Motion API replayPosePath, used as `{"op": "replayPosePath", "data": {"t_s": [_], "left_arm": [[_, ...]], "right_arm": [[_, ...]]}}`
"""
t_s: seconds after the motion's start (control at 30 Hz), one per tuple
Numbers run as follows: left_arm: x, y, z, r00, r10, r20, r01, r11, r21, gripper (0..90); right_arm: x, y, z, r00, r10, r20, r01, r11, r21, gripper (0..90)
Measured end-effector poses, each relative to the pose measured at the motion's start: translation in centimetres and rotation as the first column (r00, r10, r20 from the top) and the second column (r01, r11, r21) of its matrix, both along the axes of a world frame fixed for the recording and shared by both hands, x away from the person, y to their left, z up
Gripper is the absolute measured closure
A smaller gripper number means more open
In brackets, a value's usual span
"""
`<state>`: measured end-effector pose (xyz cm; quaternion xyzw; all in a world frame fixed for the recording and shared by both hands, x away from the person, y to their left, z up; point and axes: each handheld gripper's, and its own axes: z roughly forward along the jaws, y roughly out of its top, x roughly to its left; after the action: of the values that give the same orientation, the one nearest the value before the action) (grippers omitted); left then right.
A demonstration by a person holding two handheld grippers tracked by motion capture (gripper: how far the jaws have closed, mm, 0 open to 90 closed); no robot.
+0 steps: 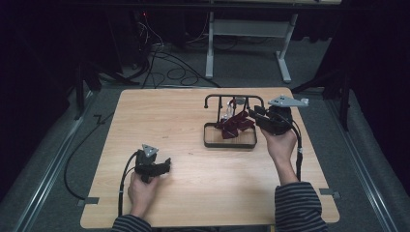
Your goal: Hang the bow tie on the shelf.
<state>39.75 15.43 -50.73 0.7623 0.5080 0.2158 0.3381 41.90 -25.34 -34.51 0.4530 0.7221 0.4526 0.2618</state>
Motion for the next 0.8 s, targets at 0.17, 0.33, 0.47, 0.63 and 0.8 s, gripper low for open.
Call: {"op": "replayPosePath", "data": {"t_s": [0.17,0.33,0.47,0.63,0.8], "left_arm": [[0.0,0.0,0.0,1.0,0.001,0.002,-0.001,1.0,0.0,23.5],[0.0,0.0,0.0,1.0,0.0,0.001,0.0,1.0,0.0,23.5],[0.0,0.0,0.0,1.0,0.0,0.001,0.0,1.0,0.0,23.5],[0.0,0.0,0.0,1.0,-0.003,0.0,0.003,1.0,0.002,23.5],[0.0,0.0,0.0,1.0,-0.004,0.003,0.004,1.0,0.002,23.4]], "right_arm": [[-0.6,-0.7,-0.4,1.0,-0.004,-0.008,0.004,1.0,0.009,69.4],[-1.1,-1.3,-0.7,0.9999,-0.013,-0.009,0.014,1.0,0.021,69.4],[-1.4,-1.7,-0.9,0.9998,-0.016,-0.008,0.016,1.0,0.025,69.3],[-1.9,-2.1,-1.0,0.9997,-0.023,-0.006,0.023,0.999,0.037,69.1],[-2.2,-2.4,-1.4,0.9997,-0.025,-0.002,0.025,0.999,0.041,69.2]]}}
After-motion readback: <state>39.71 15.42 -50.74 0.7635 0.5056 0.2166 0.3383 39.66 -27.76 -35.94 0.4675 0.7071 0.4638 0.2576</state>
